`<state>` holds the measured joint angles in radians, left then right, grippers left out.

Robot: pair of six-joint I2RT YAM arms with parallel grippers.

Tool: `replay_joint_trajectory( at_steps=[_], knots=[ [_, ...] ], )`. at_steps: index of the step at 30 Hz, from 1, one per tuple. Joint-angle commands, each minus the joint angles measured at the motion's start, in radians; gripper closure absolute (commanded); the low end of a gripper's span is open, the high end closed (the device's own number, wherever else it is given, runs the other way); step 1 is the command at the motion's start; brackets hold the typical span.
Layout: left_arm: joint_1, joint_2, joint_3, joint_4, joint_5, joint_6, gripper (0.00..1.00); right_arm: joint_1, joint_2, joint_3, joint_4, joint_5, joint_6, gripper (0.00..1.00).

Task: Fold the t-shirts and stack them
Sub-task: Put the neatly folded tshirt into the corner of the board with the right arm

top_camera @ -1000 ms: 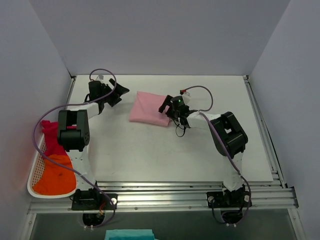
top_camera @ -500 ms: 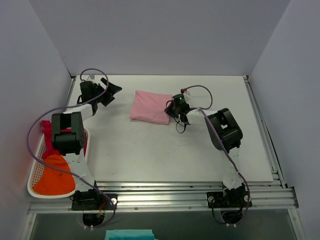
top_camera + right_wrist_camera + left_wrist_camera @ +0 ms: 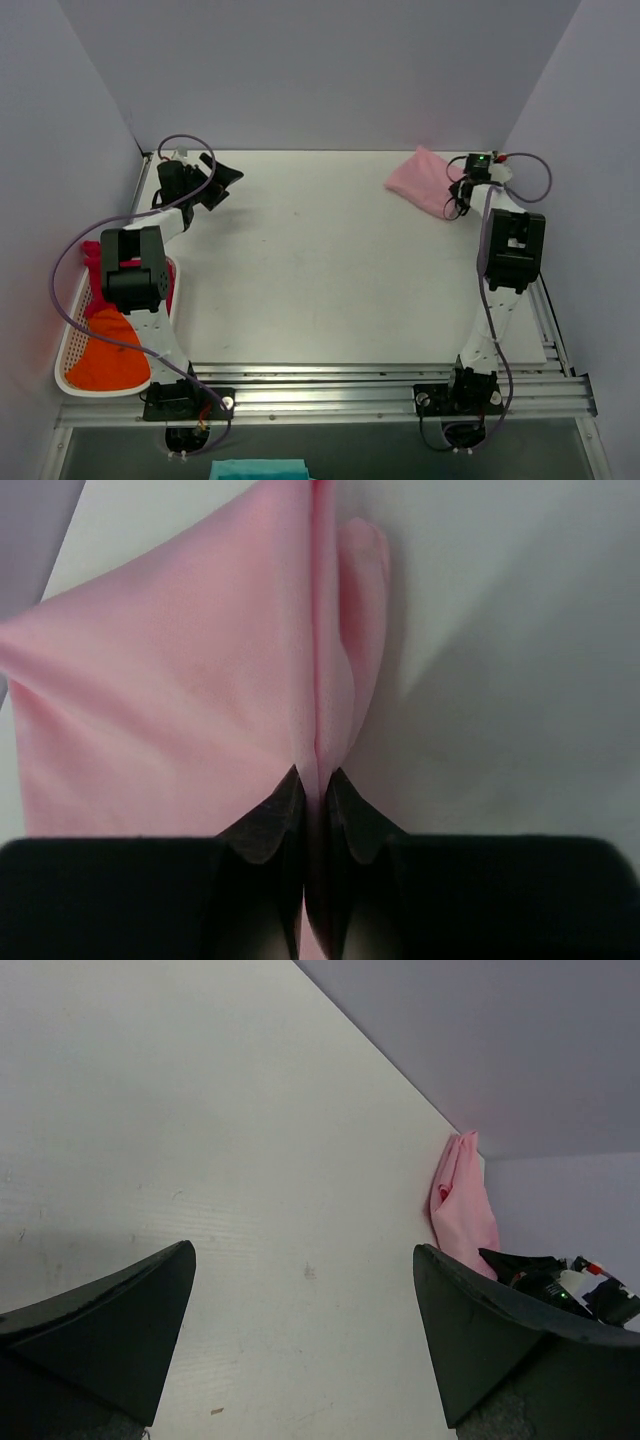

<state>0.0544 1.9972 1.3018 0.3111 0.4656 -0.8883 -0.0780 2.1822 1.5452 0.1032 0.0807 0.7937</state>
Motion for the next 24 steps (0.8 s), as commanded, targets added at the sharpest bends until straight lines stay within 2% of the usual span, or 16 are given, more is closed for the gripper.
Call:
replay_joint_trajectory(
  at_steps=[1, 2, 3, 4, 7, 13, 18, 24],
  knots=[
    [0.007, -0.049, 0.002, 0.060, 0.036, -0.009, 0.00, -0.065, -0.079, 0.110, -0.175, 0.119, -0.014, 0.85],
    [0.009, -0.051, 0.002, 0.060, 0.035, -0.009, 0.00, -0.069, -0.085, 0.113, -0.177, 0.137, -0.020, 0.64],
    [0.009, -0.054, 0.001, 0.060, 0.034, -0.009, 0.00, -0.072, -0.104, 0.118, -0.186, 0.161, -0.024, 0.37],
    [0.009, -0.060, -0.001, 0.060, 0.034, -0.009, 0.00, -0.074, -0.113, 0.122, -0.188, 0.198, -0.031, 0.00],
    [0.010, -0.069, -0.006, 0.062, 0.038, -0.011, 0.00, -0.074, -0.157, 0.119, -0.218, 0.246, -0.047, 0.00],
    [0.002, -0.103, -0.016, 0.092, 0.039, -0.017, 0.01, -0.013, -0.387, -0.092, -0.154, 0.309, -0.073, 0.00],
    [-0.007, -0.161, -0.032, 0.095, 0.030, -0.006, 0.00, 0.127, -0.629, -0.308, -0.112, 0.384, -0.094, 0.00],
    [-0.040, -0.274, -0.113, 0.071, -0.024, 0.029, 0.01, 0.317, -0.835, -0.447, -0.123, 0.430, -0.108, 0.00]
  ],
)
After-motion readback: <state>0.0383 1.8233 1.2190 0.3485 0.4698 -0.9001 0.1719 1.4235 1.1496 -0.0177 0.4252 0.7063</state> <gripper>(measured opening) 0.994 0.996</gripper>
